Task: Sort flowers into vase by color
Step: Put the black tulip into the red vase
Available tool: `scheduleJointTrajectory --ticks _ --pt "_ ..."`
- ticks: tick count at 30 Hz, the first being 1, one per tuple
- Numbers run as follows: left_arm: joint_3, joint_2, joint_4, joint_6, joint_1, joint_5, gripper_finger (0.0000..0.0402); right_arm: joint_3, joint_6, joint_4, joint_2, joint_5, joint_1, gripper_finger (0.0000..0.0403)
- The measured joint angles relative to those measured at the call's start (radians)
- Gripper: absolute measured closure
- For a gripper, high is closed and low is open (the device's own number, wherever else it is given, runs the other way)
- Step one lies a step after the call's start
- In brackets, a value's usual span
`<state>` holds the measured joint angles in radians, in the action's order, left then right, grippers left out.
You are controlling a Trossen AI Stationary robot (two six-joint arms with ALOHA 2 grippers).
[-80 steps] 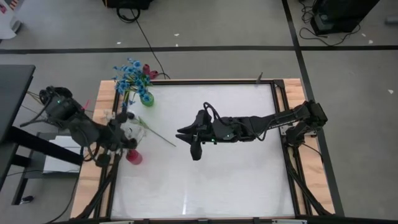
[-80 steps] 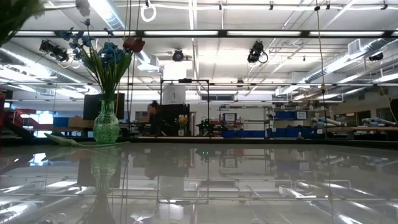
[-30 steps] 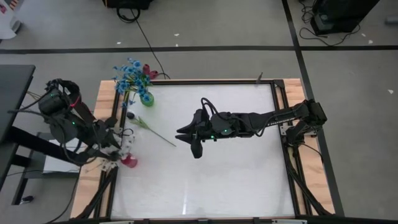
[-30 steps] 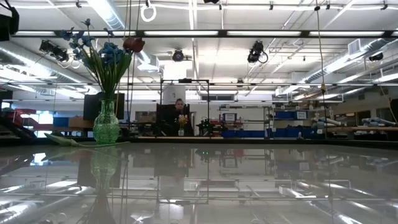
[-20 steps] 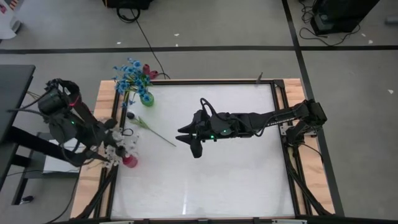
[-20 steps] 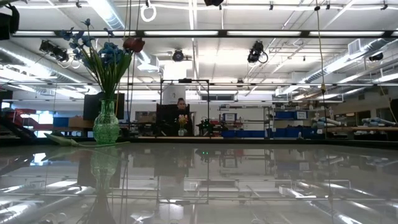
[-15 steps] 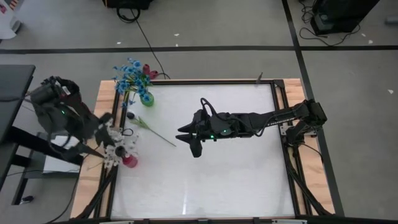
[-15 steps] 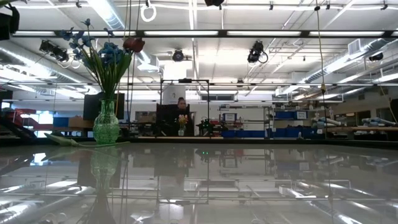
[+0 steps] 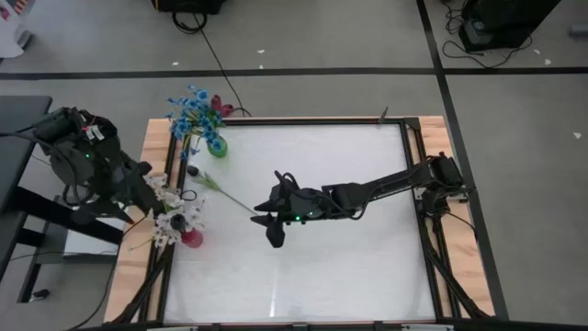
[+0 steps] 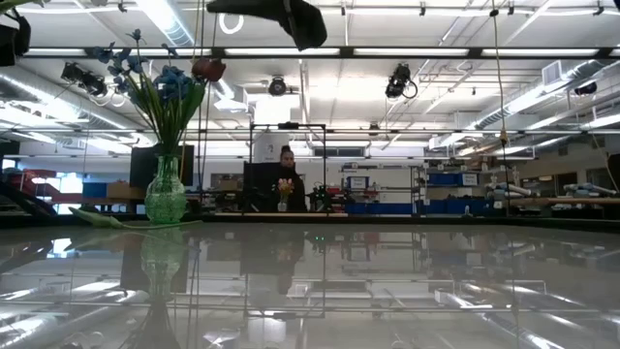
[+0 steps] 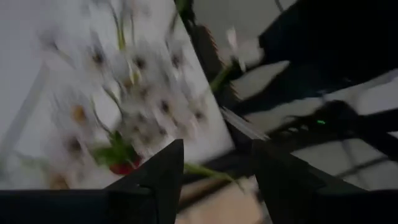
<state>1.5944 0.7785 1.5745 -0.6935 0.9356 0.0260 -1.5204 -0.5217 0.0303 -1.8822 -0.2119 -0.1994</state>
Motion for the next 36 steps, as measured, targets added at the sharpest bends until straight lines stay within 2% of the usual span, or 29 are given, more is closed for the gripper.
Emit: scheduleJointTrajectory --ticks 6,9,13,16,24,29,33,36 --pt "0.001 0.001 -0.003 -0.092 0.0 -0.09 0.0218 0.0 0.0 0.036 0.0 0.009 -0.001 0.023" --pt "0.0 0.001 -0.004 -0.121 0.0 -0.124 0.0222 -0.003 0.02 0.09 -0.036 0.032 -0.001 0.023" --pt "0.0 0.0 -0.003 -0.134 0.0 -0.126 0.0223 -0.028 0.056 0.195 -0.154 0.05 0.0 0.0223" --pt "0.0 0.001 -0.003 -0.134 0.0 -0.114 0.0223 -0.124 0.121 0.25 -0.269 0.07 0.0 0.0211" --pt "0.0 0.01 -0.003 -0.242 0.0 -0.105 0.0224 -0.459 0.265 0.174 -0.553 0.053 0.005 0.0155" --pt "0.0 0.017 -0.003 -0.262 0.0 -0.109 0.0224 -0.668 0.288 0.19 -0.722 0.046 0.031 0.0112" --pt "0.0 0.028 -0.004 -0.279 0.0 -0.108 0.0224 -0.82 0.293 0.197 -0.845 0.086 0.054 0.008" --pt "0.0 0.033 -0.003 -0.291 0.0 -0.107 0.0224 -0.813 0.288 0.335 -0.879 0.117 0.066 0.0065"
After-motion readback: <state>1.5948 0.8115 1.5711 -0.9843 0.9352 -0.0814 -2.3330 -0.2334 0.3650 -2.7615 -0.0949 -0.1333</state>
